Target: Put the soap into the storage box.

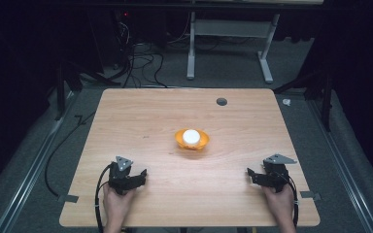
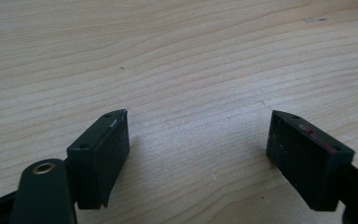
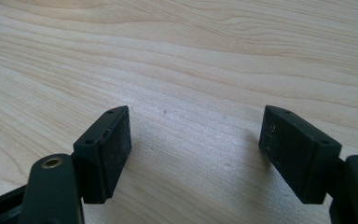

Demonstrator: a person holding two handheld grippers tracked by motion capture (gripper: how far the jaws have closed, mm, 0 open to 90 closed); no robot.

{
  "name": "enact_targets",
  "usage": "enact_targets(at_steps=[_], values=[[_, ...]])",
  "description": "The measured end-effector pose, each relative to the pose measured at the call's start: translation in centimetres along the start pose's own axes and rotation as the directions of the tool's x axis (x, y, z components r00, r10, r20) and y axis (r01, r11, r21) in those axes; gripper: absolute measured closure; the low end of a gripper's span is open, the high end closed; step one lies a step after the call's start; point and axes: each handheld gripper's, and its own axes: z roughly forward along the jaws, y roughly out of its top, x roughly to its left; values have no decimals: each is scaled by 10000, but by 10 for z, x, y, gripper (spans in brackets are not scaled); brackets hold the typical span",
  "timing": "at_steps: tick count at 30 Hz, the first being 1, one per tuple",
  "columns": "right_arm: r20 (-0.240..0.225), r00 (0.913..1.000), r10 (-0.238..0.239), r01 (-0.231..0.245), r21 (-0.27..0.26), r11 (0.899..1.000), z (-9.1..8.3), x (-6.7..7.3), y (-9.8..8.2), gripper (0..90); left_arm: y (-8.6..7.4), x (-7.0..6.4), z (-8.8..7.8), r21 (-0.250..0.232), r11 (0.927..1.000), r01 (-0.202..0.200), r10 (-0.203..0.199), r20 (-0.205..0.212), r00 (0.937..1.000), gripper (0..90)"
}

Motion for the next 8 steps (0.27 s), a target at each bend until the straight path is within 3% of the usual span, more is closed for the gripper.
enact_targets(at_steps=[8], values=[[29,10000,-37,37,-7,10000,0,0,0,258,0,0,0,0,10000,7,-7,5,10000,216]])
